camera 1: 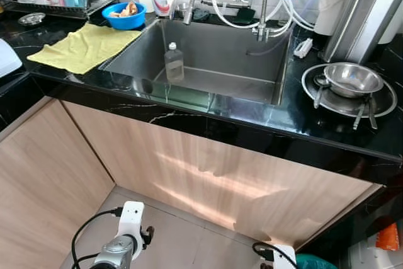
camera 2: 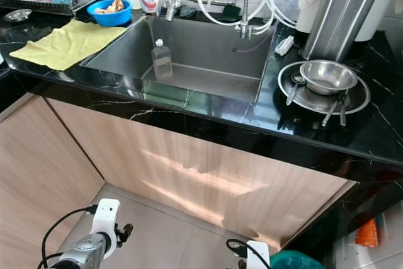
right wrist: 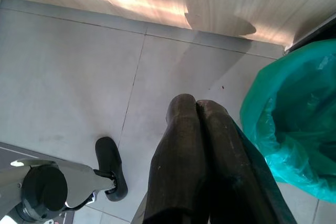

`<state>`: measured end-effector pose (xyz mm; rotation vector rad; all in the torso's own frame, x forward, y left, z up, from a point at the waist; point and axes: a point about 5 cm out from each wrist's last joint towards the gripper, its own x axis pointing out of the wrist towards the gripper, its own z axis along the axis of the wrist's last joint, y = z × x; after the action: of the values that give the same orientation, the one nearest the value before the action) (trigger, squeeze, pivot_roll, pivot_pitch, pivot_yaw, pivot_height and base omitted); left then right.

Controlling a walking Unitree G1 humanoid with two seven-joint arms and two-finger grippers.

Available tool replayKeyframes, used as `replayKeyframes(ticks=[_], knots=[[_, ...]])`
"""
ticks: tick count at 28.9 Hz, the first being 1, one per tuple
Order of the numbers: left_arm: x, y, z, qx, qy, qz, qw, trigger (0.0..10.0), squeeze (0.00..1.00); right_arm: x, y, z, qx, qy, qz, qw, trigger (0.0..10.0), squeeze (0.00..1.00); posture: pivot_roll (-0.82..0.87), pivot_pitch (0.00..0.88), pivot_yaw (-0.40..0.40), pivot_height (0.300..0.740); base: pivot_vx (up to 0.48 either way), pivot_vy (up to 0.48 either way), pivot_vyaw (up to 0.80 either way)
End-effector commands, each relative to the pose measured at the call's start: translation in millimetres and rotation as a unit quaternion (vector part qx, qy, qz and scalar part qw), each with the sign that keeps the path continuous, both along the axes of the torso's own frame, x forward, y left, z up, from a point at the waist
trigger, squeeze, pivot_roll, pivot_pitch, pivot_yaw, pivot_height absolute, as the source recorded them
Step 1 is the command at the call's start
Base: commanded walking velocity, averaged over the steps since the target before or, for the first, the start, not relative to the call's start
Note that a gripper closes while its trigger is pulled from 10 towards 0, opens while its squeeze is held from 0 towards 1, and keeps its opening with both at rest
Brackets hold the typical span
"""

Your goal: Kitchen organization

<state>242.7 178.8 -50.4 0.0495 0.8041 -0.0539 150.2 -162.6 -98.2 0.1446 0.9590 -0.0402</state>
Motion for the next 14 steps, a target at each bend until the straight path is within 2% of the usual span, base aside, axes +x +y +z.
replayKeyframes(ticks=[1, 5, 14], knots=[[-1.9, 1.7, -1.3, 0.002, 0.006, -0.003, 1.000, 10.0, 0.00, -0.9, 1.7, -0.6, 0.002, 0.004, -0.001, 1.000, 10.0, 0.00, -0.08, 0.000, 0.048, 0.740, 0.000, 0.292, -0.73], [-1.9, 1.7, -1.3, 0.003, 0.007, -0.004, 1.000, 10.0, 0.00, -0.9, 1.8, -0.6, 0.004, 0.003, -0.002, 1.000, 10.0, 0.00, -0.08, 0.000, 0.049, 0.740, 0.000, 0.360, -0.74], [-1.6, 1.5, -1.1, 0.002, 0.006, -0.008, 1.000, 10.0, 0.00, -0.8, 1.5, -0.5, 0.002, 0.002, -0.004, 1.000, 10.0, 0.00, -0.07, 0.000, 0.047, 0.740, 0.000, 0.340, 0.00]])
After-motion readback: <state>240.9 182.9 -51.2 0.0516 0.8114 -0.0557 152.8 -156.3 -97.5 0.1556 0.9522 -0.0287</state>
